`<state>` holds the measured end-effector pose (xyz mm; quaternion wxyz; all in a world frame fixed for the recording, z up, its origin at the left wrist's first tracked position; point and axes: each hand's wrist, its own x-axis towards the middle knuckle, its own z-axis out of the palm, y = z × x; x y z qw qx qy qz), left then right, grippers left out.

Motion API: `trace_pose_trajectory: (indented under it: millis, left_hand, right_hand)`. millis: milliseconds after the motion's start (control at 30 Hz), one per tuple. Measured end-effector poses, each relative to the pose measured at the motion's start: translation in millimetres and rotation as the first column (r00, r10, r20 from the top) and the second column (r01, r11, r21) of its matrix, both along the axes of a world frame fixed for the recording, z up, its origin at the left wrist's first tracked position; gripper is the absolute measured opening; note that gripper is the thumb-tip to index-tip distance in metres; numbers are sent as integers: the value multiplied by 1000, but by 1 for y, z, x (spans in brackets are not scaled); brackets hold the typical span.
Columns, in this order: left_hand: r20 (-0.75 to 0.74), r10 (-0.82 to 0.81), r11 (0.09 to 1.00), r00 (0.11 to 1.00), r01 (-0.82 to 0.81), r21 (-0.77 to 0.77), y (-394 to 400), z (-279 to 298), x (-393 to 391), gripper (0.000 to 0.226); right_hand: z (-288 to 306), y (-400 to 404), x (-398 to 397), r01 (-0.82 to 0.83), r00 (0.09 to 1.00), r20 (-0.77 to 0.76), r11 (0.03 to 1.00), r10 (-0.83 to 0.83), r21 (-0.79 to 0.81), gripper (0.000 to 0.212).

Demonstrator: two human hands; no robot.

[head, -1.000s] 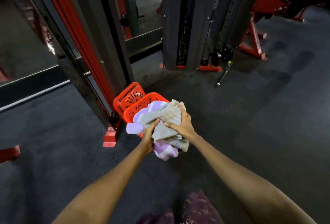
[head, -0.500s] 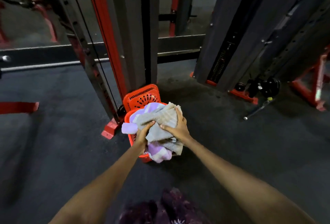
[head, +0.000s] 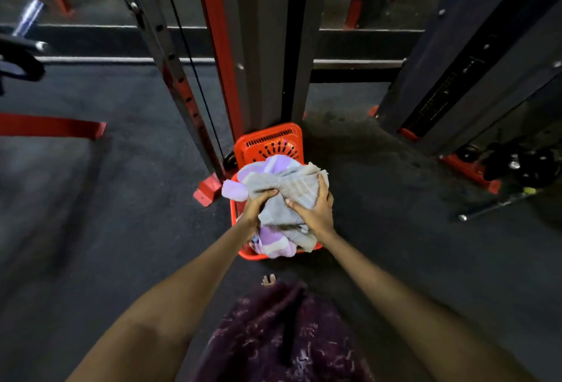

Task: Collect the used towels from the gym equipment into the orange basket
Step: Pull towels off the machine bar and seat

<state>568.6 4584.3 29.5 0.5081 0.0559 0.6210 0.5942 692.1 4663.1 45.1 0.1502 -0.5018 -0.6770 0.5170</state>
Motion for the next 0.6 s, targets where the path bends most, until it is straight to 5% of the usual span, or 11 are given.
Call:
trace_pose_trajectory:
  millis: [300, 433, 500, 533, 600]
  left_hand:
    - [195, 5, 993, 981, 18, -115, 37, -35, -28, 16]
    - [315, -38, 989, 948, 80, -121, 39, -61, -45, 18]
    - [233, -21, 985, 972, 60, -162, 45, -85, -55, 20]
    - [160, -15, 979, 987, 47, -201, 49, -90, -60, 27]
    - [52, -26, 956, 998, 41, -290, 53, -116, -69, 76]
  right_hand:
    - [-41, 41, -26, 16, 995, 96, 997, -10, -70, 110]
    - [-78, 64, -42, -76, 963, 237, 976, 125, -206, 117]
    - [-98, 74, -46, -166, 907, 337, 949, 254, -268, 117]
    - [-107, 77, -47, -225, 868, 377, 933, 324, -282, 116]
    - [-119, 80, -51, -341, 790, 439, 902, 427, -264, 112]
